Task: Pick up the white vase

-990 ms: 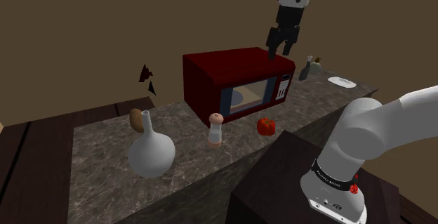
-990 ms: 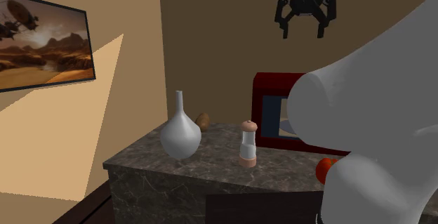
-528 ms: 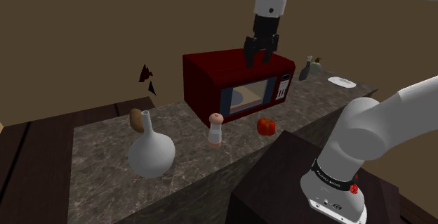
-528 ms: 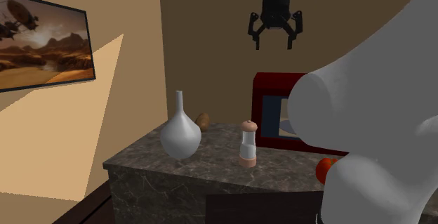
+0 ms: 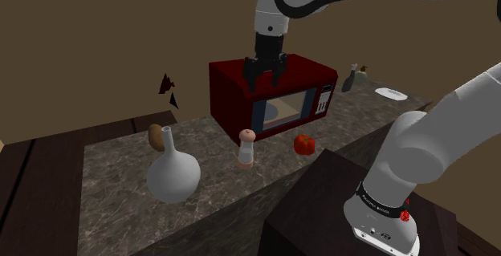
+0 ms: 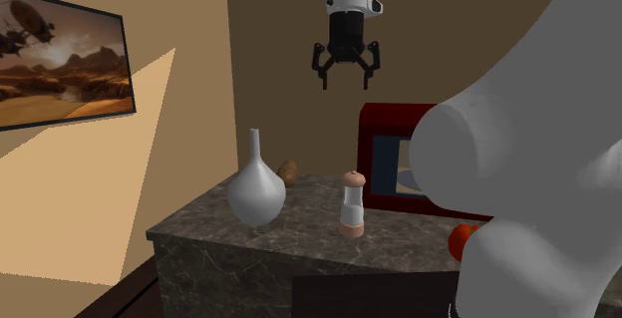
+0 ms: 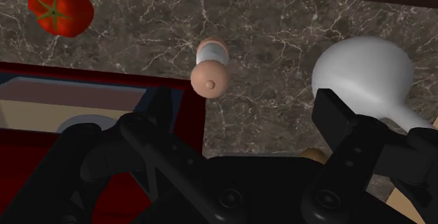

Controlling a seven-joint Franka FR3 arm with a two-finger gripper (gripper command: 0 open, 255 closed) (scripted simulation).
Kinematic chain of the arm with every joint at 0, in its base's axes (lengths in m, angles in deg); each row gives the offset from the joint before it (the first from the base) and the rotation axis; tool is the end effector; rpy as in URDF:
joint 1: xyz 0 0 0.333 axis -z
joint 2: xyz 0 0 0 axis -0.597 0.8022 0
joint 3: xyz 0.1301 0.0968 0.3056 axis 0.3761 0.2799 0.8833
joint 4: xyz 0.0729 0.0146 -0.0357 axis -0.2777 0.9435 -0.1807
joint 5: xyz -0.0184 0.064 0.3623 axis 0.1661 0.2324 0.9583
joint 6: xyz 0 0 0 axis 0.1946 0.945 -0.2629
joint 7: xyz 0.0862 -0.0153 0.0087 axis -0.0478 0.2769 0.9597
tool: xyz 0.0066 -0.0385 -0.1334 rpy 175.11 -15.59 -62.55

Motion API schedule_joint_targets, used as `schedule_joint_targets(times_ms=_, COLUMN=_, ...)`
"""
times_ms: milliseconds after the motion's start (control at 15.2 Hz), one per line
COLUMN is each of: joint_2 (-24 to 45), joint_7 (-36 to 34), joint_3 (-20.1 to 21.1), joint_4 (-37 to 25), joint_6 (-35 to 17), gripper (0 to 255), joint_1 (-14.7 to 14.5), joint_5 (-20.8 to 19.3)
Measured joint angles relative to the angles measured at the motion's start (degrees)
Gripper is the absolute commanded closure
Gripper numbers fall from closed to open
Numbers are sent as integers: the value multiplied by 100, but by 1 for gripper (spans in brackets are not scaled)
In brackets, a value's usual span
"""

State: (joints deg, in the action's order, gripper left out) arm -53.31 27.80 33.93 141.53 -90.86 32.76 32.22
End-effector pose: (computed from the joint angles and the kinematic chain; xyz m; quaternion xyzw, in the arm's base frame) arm 0.3671 0.1191 0.5374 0.9949 -0.1004 0.0007 0.0038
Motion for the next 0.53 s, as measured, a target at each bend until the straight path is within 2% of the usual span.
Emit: schedule_joint_targets(times_ms=528, joint_2=1529, joint_7=-1015, joint_3=641, joint_4=-940, joint_6=-583, gripper=0, joint_1=-127, joint_5=-147)
